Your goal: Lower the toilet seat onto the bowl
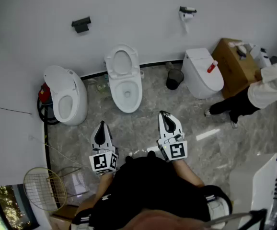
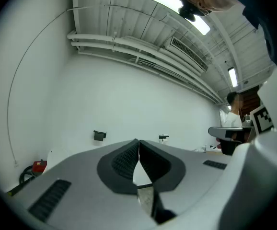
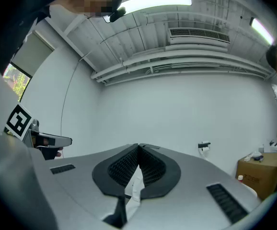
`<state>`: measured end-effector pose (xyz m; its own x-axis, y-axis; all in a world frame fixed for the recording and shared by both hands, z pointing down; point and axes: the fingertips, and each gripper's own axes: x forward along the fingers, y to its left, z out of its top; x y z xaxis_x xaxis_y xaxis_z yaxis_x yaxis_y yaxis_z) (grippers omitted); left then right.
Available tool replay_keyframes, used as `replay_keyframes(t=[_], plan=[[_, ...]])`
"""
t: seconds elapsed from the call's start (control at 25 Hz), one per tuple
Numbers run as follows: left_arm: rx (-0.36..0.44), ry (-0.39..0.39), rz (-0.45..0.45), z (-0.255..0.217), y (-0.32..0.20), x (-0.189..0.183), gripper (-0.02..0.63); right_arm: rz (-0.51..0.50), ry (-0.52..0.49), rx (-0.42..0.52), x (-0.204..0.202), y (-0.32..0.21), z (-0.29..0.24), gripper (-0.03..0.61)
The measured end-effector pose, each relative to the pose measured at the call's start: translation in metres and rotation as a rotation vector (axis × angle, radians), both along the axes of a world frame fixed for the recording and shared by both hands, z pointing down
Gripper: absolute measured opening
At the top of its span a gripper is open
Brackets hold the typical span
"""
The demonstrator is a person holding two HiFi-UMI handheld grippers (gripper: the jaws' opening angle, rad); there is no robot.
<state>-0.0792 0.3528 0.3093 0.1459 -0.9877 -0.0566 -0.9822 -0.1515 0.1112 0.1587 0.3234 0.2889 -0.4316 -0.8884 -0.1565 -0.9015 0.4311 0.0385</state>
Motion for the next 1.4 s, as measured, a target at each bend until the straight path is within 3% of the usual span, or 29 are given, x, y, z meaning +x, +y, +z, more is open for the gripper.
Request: replay_keyframes(t=[1.2,1.4], plan=[[-0.010,-0.033,-0.005,0.005,-0.002,-0.001,0.011,0.006,0.013,-0.028,-0.001,-0.004,0.010,0.014],[-0.010,-0.042,0.003,0.004,-0.003,0.000,0.077,0.005,0.019,-0.035,-0.003,-0.005,0.010,0.049]])
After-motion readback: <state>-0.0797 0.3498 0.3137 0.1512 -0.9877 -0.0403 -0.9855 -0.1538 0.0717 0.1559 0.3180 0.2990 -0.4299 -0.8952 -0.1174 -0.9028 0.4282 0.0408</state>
